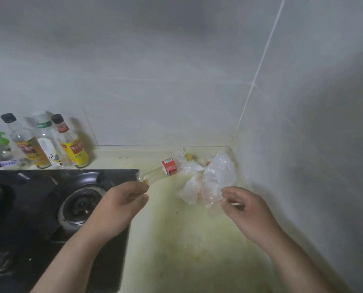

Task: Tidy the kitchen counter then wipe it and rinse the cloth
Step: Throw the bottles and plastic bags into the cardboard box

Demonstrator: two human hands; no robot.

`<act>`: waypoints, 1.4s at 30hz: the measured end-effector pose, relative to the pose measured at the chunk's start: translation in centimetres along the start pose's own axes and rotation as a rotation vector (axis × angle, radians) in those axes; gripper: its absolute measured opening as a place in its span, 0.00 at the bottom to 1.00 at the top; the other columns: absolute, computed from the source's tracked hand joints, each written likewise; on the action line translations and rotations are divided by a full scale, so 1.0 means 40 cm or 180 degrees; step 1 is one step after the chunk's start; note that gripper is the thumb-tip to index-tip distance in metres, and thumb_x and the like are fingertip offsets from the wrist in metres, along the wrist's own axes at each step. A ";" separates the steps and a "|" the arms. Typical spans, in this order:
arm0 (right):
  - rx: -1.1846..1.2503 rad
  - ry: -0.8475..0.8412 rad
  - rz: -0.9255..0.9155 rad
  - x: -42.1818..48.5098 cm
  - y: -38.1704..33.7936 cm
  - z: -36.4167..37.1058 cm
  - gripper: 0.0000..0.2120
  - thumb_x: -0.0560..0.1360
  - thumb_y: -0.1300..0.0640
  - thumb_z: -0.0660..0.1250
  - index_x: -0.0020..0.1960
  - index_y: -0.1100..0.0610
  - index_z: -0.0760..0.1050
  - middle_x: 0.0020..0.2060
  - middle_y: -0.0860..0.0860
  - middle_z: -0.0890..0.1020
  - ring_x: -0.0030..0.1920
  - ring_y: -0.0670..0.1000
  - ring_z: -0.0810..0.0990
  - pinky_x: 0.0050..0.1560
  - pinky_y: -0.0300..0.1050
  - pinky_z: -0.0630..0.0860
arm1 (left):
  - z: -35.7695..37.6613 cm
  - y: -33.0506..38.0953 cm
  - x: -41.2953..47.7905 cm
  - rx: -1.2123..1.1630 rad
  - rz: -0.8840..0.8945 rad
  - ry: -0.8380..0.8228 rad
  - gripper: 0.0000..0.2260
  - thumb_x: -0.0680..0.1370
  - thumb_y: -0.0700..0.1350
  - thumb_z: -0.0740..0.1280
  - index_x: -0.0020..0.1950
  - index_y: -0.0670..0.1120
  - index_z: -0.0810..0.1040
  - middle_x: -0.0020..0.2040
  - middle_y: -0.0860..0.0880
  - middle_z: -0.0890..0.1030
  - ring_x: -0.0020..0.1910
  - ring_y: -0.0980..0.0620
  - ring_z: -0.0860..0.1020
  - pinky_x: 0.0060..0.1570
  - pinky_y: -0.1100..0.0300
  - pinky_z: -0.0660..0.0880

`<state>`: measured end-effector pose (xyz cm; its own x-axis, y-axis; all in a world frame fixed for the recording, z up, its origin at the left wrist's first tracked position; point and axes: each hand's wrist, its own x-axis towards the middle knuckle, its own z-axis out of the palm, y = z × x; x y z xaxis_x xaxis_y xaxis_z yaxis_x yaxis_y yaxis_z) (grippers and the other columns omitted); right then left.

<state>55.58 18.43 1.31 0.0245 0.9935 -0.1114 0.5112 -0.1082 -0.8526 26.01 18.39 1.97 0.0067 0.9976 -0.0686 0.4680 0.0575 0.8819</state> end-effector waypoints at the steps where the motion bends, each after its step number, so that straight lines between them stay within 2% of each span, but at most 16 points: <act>1: -0.0018 0.0037 0.0026 0.020 0.003 0.006 0.15 0.74 0.56 0.71 0.50 0.36 0.74 0.50 0.35 0.80 0.50 0.33 0.78 0.50 0.33 0.74 | 0.004 -0.014 0.028 -0.0008 -0.0035 -0.0003 0.07 0.75 0.44 0.70 0.53 0.52 0.81 0.51 0.56 0.83 0.51 0.62 0.80 0.58 0.58 0.75; 7: 0.0219 0.0173 0.0294 0.122 0.041 0.032 0.14 0.75 0.56 0.70 0.54 0.39 0.76 0.55 0.36 0.79 0.56 0.36 0.77 0.51 0.36 0.74 | 0.046 -0.068 0.207 -0.0015 -0.0109 -0.0050 0.07 0.75 0.41 0.70 0.50 0.53 0.80 0.51 0.55 0.82 0.52 0.58 0.80 0.59 0.56 0.74; 10: 0.0176 0.0196 0.0369 0.171 0.065 0.039 0.16 0.74 0.57 0.71 0.54 0.37 0.74 0.56 0.35 0.78 0.57 0.37 0.76 0.52 0.37 0.75 | 0.068 -0.075 0.286 -0.0171 -0.0220 0.0056 0.10 0.72 0.47 0.71 0.52 0.52 0.80 0.51 0.53 0.82 0.52 0.54 0.80 0.60 0.52 0.74; 12: 0.0180 0.0339 0.0425 0.209 0.084 0.040 0.17 0.74 0.58 0.70 0.55 0.38 0.73 0.56 0.36 0.77 0.57 0.37 0.76 0.48 0.33 0.73 | 0.083 -0.079 0.334 -0.0168 -0.0250 0.0129 0.11 0.73 0.46 0.71 0.55 0.50 0.79 0.52 0.51 0.82 0.54 0.51 0.79 0.60 0.51 0.74; 15: 0.0118 0.0572 0.0547 0.269 0.121 0.045 0.19 0.73 0.57 0.70 0.60 0.41 0.73 0.58 0.41 0.75 0.52 0.37 0.76 0.44 0.30 0.71 | 0.107 -0.091 0.396 0.0010 -0.0233 0.0243 0.12 0.75 0.42 0.69 0.59 0.47 0.78 0.56 0.51 0.80 0.58 0.52 0.77 0.59 0.56 0.72; 18: -0.0058 0.0748 0.0668 0.325 0.162 0.053 0.25 0.72 0.55 0.72 0.66 0.45 0.70 0.61 0.46 0.71 0.57 0.48 0.77 0.53 0.38 0.72 | 0.130 -0.112 0.446 0.0525 -0.0197 0.0324 0.17 0.75 0.44 0.70 0.63 0.48 0.76 0.60 0.53 0.77 0.59 0.54 0.73 0.56 0.61 0.68; 20: -0.0205 0.0763 0.0783 0.359 0.184 0.054 0.30 0.71 0.52 0.72 0.71 0.50 0.66 0.65 0.48 0.71 0.64 0.50 0.72 0.63 0.45 0.71 | 0.141 -0.132 0.476 0.0893 -0.0285 0.0353 0.21 0.74 0.45 0.70 0.67 0.47 0.73 0.62 0.51 0.75 0.61 0.52 0.73 0.56 0.61 0.66; 22: -0.0290 0.0723 0.0895 0.388 0.198 0.060 0.35 0.69 0.47 0.72 0.73 0.52 0.64 0.67 0.49 0.71 0.67 0.50 0.70 0.67 0.49 0.70 | 0.149 -0.157 0.502 0.1164 -0.0408 0.0228 0.25 0.73 0.47 0.71 0.69 0.46 0.70 0.66 0.47 0.73 0.61 0.47 0.73 0.55 0.59 0.67; 25: -0.0358 0.0684 0.1043 0.421 0.218 0.077 0.40 0.63 0.37 0.67 0.70 0.52 0.66 0.66 0.50 0.74 0.66 0.52 0.73 0.65 0.52 0.72 | 0.160 -0.188 0.529 0.1495 -0.0589 -0.0111 0.29 0.73 0.49 0.71 0.71 0.45 0.67 0.65 0.44 0.73 0.60 0.45 0.73 0.55 0.56 0.69; 29: -0.0625 0.0485 0.1214 0.451 0.247 0.094 0.29 0.72 0.46 0.66 0.69 0.59 0.68 0.65 0.55 0.75 0.65 0.57 0.73 0.63 0.48 0.71 | 0.180 -0.210 0.550 0.1662 -0.0671 -0.0305 0.28 0.73 0.51 0.70 0.71 0.46 0.67 0.66 0.44 0.73 0.62 0.45 0.72 0.56 0.53 0.73; 33: -0.0686 0.0481 0.1113 0.464 0.265 0.106 0.24 0.74 0.49 0.66 0.67 0.59 0.70 0.62 0.54 0.77 0.62 0.56 0.74 0.57 0.45 0.69 | 0.196 -0.222 0.569 0.1906 -0.0721 -0.0414 0.25 0.72 0.51 0.70 0.66 0.45 0.69 0.62 0.44 0.76 0.58 0.43 0.74 0.55 0.50 0.74; 35: -0.0633 0.0512 0.1030 0.466 0.270 0.112 0.17 0.74 0.51 0.67 0.60 0.58 0.73 0.52 0.52 0.78 0.54 0.55 0.75 0.50 0.43 0.69 | 0.201 -0.225 0.576 0.1988 -0.0767 -0.0449 0.26 0.72 0.51 0.70 0.66 0.46 0.68 0.61 0.45 0.76 0.57 0.44 0.75 0.54 0.51 0.75; 37: -0.0546 0.0665 0.0960 0.467 0.274 0.115 0.07 0.73 0.54 0.67 0.47 0.54 0.69 0.40 0.46 0.73 0.44 0.51 0.71 0.40 0.41 0.67 | 0.205 -0.226 0.578 0.1983 -0.0807 -0.0425 0.26 0.71 0.52 0.70 0.67 0.47 0.69 0.60 0.46 0.77 0.55 0.44 0.76 0.53 0.52 0.75; 40: -0.0324 0.0935 0.0885 0.462 0.268 0.110 0.15 0.73 0.59 0.67 0.34 0.53 0.62 0.29 0.46 0.66 0.33 0.49 0.66 0.30 0.37 0.61 | 0.206 -0.220 0.568 0.1858 -0.0801 -0.0279 0.26 0.71 0.53 0.70 0.66 0.48 0.69 0.58 0.47 0.77 0.52 0.45 0.77 0.50 0.52 0.76; 42: -0.0114 0.1029 0.0958 0.457 0.258 0.101 0.11 0.72 0.58 0.66 0.35 0.57 0.67 0.29 0.50 0.69 0.31 0.52 0.67 0.32 0.39 0.65 | 0.202 -0.218 0.555 0.1701 -0.0769 -0.0156 0.24 0.71 0.53 0.71 0.64 0.48 0.71 0.54 0.49 0.77 0.50 0.46 0.77 0.49 0.52 0.76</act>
<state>57.84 35.33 -11.60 0.4414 0.8787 -0.1818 0.4694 -0.3988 -0.7878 29.24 39.71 -11.00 -0.1206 0.9550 -0.2710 0.8418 0.2431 0.4819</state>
